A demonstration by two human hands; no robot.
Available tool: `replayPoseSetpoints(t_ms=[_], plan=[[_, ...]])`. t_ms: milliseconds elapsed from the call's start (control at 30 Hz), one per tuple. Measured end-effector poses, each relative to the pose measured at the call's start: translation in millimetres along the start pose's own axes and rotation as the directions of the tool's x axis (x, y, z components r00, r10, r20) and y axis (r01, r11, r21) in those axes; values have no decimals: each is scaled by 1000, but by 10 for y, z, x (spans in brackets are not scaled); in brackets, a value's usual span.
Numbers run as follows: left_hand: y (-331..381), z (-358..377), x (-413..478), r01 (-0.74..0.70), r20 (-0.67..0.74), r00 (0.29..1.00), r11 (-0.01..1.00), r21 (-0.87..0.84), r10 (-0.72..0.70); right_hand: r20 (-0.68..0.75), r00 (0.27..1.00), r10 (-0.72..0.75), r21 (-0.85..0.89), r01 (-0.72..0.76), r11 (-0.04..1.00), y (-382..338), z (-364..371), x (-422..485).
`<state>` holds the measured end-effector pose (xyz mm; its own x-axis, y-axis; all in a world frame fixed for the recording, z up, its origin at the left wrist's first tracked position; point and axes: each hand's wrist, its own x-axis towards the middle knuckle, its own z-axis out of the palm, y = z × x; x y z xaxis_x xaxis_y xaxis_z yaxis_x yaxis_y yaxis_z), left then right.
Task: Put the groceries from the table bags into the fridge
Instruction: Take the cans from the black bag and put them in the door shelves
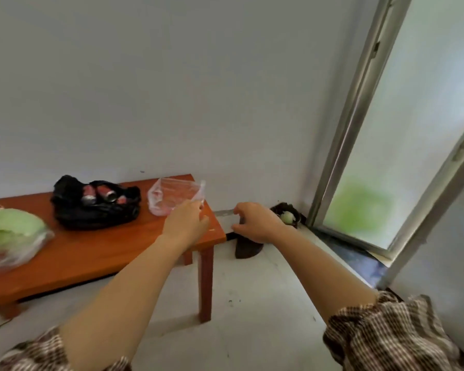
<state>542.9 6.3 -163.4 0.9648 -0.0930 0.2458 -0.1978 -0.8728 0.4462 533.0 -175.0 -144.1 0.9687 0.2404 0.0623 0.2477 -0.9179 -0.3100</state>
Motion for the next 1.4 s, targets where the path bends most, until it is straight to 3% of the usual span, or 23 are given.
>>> replayPoseSetpoints(t_ms=[167,467,667,900,1133,1300,1400], plan=[[-959,-132,294,112,-21,994,989,93,-110,76,993,-88,-68,93,993,-586,487,783],[-2622,-162,1169,279,-63,960,958,74,-274,122,974,-191,-44,198,979,-1206,1345,2515],[-3630,-88,1813,374,-32,927,924,80,-373,227,962,-152,-17,160,987,-1569,1854,3654],[-4467,50,2351,452,20,891,890,54,-454,252,960,-120,9,122,992,-1893,2403,4516],[-5192,146,3042,487,119,863,871,62,-491,284,959,-7,53,-8,999,-2228,2895,5164],[-5618,303,3448,521,191,830,851,68,-524,360,924,128,-21,-129,991,-2383,3245,5469],[-5836,384,3668,548,213,804,831,96,-555,368,917,157,-140,-112,984,-2421,3378,5570]])
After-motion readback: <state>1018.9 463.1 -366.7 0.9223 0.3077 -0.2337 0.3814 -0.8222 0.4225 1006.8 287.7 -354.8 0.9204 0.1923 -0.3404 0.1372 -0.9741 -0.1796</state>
